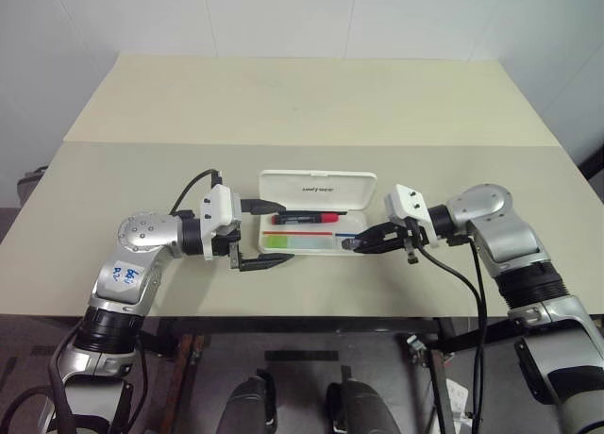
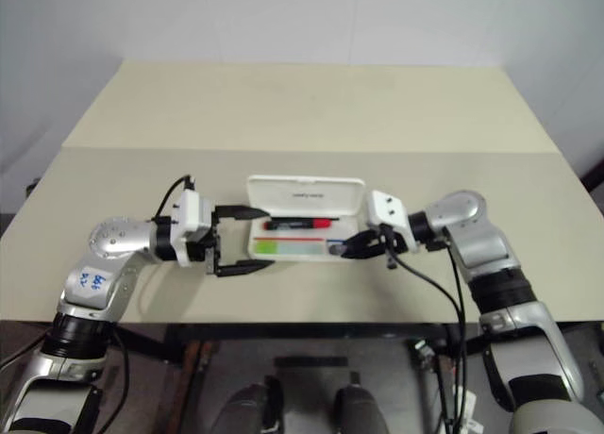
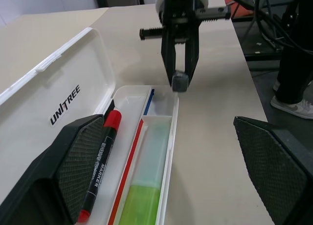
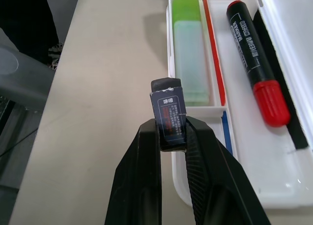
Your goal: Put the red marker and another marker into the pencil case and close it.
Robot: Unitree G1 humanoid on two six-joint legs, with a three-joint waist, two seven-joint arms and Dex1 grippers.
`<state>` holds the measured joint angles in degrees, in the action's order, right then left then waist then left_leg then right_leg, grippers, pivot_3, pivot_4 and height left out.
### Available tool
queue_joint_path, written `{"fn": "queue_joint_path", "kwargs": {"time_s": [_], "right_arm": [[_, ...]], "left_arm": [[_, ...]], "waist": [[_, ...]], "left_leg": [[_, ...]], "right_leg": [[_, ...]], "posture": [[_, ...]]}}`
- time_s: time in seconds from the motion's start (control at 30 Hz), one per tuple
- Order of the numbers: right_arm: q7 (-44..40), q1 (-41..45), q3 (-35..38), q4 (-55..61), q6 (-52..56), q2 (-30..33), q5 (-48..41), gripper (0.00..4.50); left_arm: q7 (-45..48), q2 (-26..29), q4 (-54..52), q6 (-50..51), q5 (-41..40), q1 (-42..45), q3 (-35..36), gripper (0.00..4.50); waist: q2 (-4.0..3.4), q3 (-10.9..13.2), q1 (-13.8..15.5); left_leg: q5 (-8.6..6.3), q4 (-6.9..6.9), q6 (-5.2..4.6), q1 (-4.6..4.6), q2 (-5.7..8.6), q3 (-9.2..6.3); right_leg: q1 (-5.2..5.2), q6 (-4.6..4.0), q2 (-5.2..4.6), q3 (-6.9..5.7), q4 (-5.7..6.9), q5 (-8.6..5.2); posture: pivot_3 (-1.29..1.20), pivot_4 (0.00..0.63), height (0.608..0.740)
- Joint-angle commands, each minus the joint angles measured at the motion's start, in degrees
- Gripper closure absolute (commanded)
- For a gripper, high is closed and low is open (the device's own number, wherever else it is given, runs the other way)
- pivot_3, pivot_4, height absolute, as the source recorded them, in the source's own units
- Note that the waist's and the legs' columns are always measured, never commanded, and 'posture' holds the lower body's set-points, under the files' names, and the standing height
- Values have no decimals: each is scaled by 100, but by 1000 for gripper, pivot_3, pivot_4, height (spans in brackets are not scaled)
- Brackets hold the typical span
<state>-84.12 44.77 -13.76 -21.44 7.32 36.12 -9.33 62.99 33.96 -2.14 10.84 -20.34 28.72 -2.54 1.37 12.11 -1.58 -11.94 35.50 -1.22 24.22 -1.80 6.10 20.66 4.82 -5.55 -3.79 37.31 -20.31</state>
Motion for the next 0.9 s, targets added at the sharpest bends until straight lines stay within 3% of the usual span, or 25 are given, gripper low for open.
{"fn": "queue_joint_path", "kwargs": {"time_s": [0.03, 0.47, 0.87, 0.9], "right_arm": [[84, 227, 35, -216, -214, -84, 94, 4137], [178, 626, -59, -1311, -779, -400, 546, 4137], [-65, 715, 170, -1156, -696, -413, 267, 44], [-97, 716, 190, -1118, -636, -403, 221, 14]], "left_arm": [[-40, 57, -258, -11, -109, -7, 142, 0], [-128, 76, -289, -5, -109, -30, 189, 0], [-135, 115, -285, 4, -126, -28, 212, 0], [-134, 113, -281, 3, -125, -22, 207, 0]], "waist": [[0, 0, -1], [0, 0, -7], [0, 0, -10], [0, 0, -10]], "left_leg": [[0, -1, 0, 0, 0, 0], [1, -3, 1, 0, 0, 4], [1, -6, 1, 0, 0, 4], [1, -6, 1, 0, 0, 4]], "right_leg": [[0, 0, 0, 0, -1, 0], [2, 0, 2, 2, 1, 0], [3, 0, 1, 3, 0, 0], [3, 0, 1, 3, 1, 0]], "posture": [[0, 150, 740], [0, 150, 740], [0, 150, 740], [0, 150, 740]]}}
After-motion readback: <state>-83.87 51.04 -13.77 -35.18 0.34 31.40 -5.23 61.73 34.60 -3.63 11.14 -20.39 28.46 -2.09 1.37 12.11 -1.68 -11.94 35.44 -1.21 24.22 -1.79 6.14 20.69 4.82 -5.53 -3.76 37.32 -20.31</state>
